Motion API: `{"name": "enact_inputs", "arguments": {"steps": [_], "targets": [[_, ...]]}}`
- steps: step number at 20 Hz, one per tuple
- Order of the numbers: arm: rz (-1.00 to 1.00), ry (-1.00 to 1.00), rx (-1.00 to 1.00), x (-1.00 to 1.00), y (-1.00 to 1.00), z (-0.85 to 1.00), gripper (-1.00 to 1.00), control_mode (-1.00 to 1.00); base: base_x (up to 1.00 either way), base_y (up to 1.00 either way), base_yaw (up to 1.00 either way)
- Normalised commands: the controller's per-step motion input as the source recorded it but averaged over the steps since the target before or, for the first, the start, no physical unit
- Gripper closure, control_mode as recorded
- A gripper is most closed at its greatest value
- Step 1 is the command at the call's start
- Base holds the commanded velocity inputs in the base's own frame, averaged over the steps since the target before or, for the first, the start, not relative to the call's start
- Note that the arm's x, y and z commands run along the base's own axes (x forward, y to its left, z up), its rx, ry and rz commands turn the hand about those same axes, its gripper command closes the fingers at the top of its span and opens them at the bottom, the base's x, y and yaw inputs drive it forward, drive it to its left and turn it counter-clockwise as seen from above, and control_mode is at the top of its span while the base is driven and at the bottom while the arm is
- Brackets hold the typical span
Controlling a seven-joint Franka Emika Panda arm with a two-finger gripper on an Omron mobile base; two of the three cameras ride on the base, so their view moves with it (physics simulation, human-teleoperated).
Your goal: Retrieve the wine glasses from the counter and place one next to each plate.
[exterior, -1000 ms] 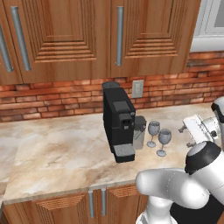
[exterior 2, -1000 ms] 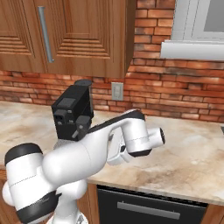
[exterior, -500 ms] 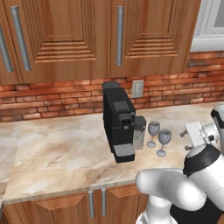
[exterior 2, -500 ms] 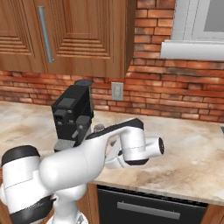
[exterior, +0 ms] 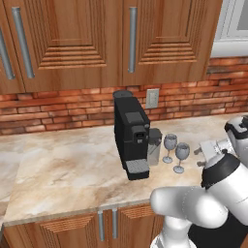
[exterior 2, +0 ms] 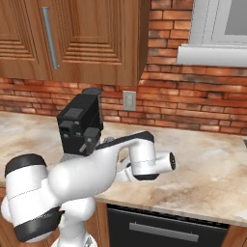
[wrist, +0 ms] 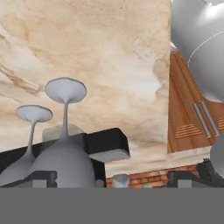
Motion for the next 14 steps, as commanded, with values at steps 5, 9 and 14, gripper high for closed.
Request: {"name": "enact_inputs", "arguments": {"steps": [5, 9, 14], "targets": [[0.00, 0.11, 0.13, 0.29, 0.00, -0.21, -1.00, -1.00, 0.00, 0.00, 0.00], [0.00, 0.06, 0.11, 0.32, 0.00, -0.26, -1.00, -1.00, 0.00, 0.00, 0.00], [0.00, 0.01, 0.05, 0.28, 0.00, -0.22, -1.00, -1.00, 0.00, 0.00, 0.00]]}}
